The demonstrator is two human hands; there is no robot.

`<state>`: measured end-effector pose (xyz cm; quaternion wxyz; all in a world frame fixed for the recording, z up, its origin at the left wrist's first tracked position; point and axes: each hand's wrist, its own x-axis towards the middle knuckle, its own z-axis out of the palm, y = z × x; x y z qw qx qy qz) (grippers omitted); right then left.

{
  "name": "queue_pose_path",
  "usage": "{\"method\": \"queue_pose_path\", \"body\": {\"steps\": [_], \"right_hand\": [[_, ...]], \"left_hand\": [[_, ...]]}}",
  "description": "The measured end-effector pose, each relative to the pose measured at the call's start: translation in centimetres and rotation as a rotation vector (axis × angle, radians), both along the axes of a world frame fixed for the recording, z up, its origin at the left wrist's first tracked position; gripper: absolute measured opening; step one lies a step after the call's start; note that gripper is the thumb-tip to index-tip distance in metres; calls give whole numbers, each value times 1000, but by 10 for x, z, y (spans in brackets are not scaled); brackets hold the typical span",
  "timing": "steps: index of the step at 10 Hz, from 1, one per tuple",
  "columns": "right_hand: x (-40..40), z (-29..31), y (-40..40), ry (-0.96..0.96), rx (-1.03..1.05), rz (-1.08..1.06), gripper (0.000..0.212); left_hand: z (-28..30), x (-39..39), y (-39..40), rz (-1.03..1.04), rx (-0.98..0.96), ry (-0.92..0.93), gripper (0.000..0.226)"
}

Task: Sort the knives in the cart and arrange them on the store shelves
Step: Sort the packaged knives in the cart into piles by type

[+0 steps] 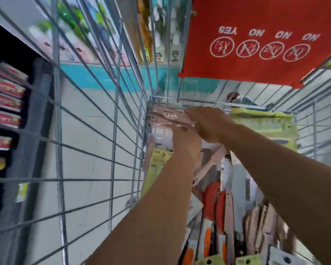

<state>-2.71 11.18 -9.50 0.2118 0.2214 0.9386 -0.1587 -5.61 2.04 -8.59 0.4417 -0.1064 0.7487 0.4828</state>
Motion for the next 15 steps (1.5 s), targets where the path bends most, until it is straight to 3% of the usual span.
{"method": "queue_pose_path", "body": {"steps": [2,4,5,7,9,10,11,12,13,15], "right_hand": [[9,-4,-9,-172,-84,23,85],[19,5,-30,55,-85,-166,74],[37,9,-57,159,-67,-222,60],[87,-9,-118,3,-174,-222,59],[112,-6,-136,101,-230,-322,28],[116,0,-140,121,-272,-339,23],[118,3,-144,158,-249,-527,18],[121,-1,-149,152,-147,-679,23],[120,-1,-151,85,-178,-818,38],[107,-4,-145,78,-159,-923,55]], "left_hand": [[0,3,-12,-275,-26,87,47],[7,7,-43,-604,-255,523,62],[7,17,-70,-689,-444,618,64],[-4,39,-115,-884,-654,576,71],[-2,57,-132,-956,-505,593,59],[-2,62,-137,-950,-428,616,57],[-1,62,-146,-858,-525,681,55],[0,61,-153,-847,-599,686,44],[2,56,-151,-812,-596,652,46],[1,42,-141,-766,-610,573,44]]}}
